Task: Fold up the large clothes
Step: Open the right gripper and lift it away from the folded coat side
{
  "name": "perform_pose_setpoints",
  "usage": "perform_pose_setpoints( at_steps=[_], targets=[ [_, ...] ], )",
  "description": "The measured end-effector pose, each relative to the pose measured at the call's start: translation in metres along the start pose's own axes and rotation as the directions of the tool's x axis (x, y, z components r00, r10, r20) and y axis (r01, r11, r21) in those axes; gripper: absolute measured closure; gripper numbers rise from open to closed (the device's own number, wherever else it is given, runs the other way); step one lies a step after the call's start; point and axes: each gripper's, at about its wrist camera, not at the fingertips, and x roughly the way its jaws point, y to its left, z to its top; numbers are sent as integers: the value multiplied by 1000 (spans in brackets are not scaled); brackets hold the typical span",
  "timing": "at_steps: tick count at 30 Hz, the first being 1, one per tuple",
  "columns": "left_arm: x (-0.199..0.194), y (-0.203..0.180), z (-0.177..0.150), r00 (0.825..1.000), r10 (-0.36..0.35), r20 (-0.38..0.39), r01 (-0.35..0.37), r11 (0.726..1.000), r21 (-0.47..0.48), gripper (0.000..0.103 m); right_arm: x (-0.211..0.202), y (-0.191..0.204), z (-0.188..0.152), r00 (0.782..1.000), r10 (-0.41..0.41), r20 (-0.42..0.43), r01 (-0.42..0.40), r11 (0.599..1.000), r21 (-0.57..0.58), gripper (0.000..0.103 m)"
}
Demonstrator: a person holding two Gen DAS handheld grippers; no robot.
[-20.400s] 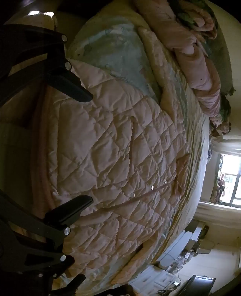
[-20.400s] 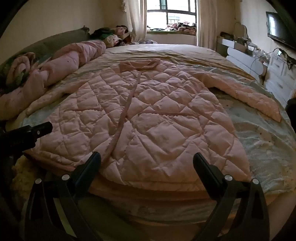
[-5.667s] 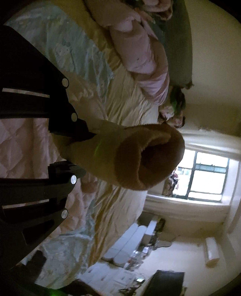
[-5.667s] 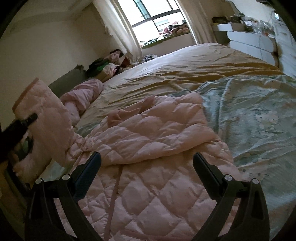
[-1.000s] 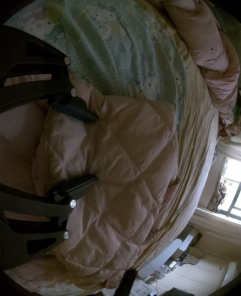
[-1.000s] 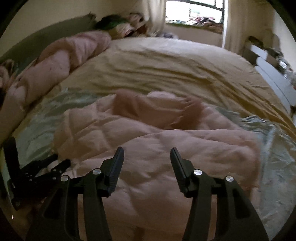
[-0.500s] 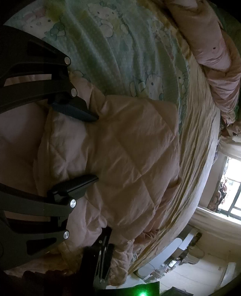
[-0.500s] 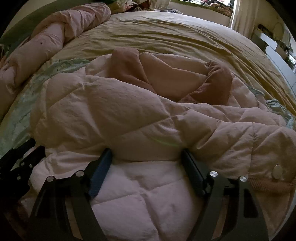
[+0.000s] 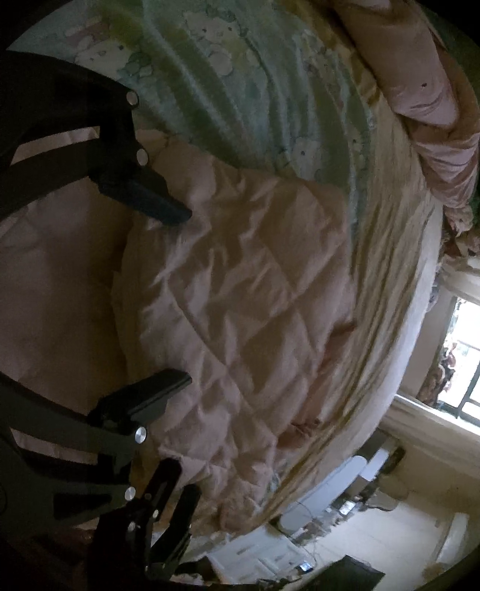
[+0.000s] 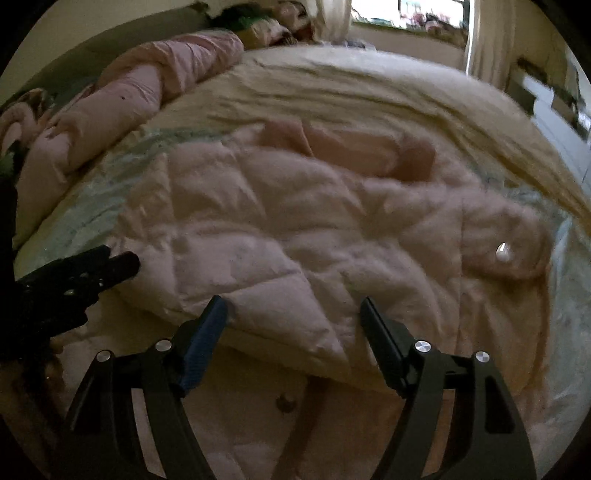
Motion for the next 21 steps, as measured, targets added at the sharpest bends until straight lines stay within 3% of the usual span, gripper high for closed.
perform_pose_setpoints(
  at_steps=[10,15,18,21],
  targets=[
    [17,9,-4,999,-42,-16,41,999,-29,24,32,-2,-11,999,-3,-34,5,999,34,24],
    [7,20,0,997,-71,-3,71,995,-69,23,20,-2,-5,1000,10,-27,-8,998,62,23],
    [1,26,1,998,-56,2,56,995,-79,15,6,-4,-8,996,83,11,-84,991,108,12],
    [-7,29,0,998,-56,17,57,994,-91,13,-8,-2,-9,994,100,41,-105,986,131,12]
  ],
)
